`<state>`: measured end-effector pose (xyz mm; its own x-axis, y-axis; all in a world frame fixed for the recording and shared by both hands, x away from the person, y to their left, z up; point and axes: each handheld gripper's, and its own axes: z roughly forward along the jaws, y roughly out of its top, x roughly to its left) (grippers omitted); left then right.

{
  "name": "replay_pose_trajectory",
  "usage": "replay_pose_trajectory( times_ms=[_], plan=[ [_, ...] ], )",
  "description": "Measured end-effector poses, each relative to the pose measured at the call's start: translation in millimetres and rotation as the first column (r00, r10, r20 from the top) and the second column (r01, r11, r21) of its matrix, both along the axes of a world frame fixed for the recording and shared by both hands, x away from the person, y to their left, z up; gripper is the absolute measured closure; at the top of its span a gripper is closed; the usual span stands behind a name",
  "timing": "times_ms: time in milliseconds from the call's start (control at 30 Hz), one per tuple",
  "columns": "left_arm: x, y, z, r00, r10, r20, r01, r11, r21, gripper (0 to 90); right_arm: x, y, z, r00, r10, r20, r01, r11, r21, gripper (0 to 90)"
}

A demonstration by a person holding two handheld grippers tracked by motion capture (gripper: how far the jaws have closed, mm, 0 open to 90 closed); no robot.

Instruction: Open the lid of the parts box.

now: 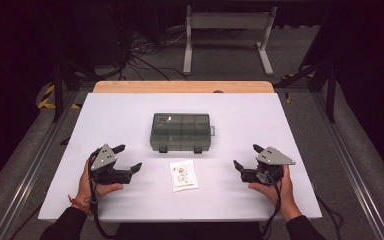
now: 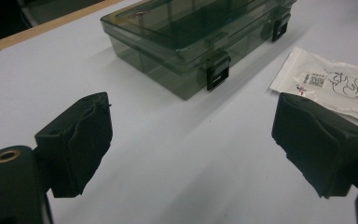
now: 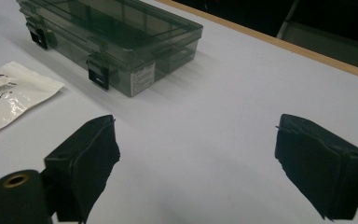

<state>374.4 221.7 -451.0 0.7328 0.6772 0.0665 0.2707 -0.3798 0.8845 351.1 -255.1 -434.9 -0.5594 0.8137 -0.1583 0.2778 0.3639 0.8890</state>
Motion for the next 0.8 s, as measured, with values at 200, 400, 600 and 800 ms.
replay_pose_trajectory(
  times_ms=[200,400,600,800],
  plan=[
    [24.8,-16.6,-1.3,0.9987,-0.001,-0.050,0.003,0.9993,0.038,18.9,24.1,29.7,2.0,0.9962,0.059,-0.063,-0.062,0.9971,-0.044,23.9],
    [46.9,-30.2,-2.1,0.9976,0.033,-0.061,-0.030,0.9987,0.041,24.6,53.0,60.7,0.6,0.9828,0.121,-0.139,-0.128,0.9911,-0.039,29.9],
    [60.3,-40.7,-6.1,0.9947,0.005,-0.103,-0.001,0.9993,0.036,38.8,70.4,78.2,-5.6,0.9788,0.107,-0.174,-0.118,0.9915,-0.054,36.5],
    [65.7,-48.3,-10.6,0.9914,-0.038,-0.125,0.045,0.9978,0.049,47.7,77.9,83.6,-11.7,0.9742,0.092,-0.206,-0.102,0.9941,-0.037,45.9]
  ],
)
